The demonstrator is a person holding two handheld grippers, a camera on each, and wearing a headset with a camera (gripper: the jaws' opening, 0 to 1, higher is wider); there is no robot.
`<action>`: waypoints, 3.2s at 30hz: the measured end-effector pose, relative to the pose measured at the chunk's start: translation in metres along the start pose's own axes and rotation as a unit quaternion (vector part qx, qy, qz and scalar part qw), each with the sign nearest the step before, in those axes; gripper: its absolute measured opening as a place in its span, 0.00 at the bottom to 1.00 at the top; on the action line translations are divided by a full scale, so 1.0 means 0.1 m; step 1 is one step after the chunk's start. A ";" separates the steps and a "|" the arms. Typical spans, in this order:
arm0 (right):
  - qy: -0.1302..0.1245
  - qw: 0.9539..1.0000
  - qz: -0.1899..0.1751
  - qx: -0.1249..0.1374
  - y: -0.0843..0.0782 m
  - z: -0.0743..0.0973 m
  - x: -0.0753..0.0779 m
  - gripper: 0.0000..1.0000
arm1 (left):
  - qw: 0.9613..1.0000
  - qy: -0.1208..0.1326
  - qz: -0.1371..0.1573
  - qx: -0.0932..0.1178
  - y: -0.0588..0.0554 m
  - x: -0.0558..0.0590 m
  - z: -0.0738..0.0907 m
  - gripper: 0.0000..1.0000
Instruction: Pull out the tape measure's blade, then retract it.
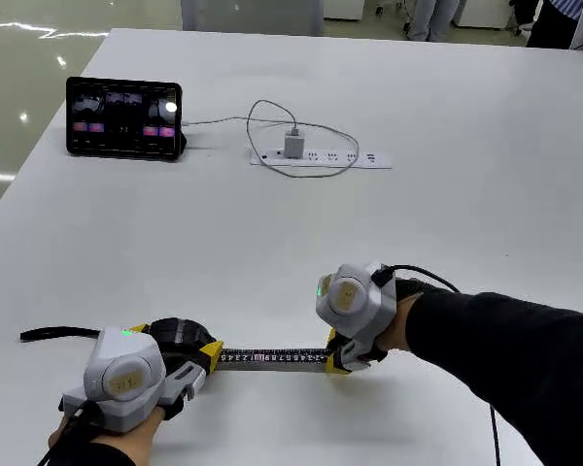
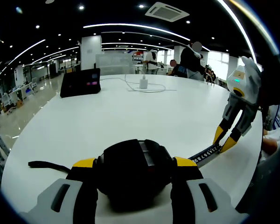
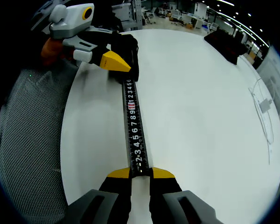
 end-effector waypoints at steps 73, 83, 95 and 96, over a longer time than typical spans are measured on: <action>-0.005 1.000 0.010 0.014 0.22 -0.10 -0.02 0.10 | 1.000 -0.019 0.019 0.004 0.00 -0.05 0.03 0.58; -0.005 1.000 0.005 0.024 0.24 -0.11 -0.03 0.11 | 1.000 -0.020 0.021 0.003 0.00 -0.05 0.03 0.58; -0.001 0.999 0.015 0.029 0.27 -0.13 -0.04 0.11 | 1.000 -0.022 0.018 0.004 -0.01 -0.05 0.02 0.58; -0.001 0.999 0.013 0.030 0.27 -0.13 -0.04 0.11 | 1.000 -0.022 0.018 0.004 -0.01 -0.05 0.02 0.58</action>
Point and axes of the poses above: the centre of the closed fingertips' face, and the gripper's own axes: z roughly backward along the fingers, x roughly to its right, y roughly out of its top, the point moved 9 cm from there along z, roughly backward along the fingers, and after that the axes turned 1 degree about y, right-handed, at the moved point
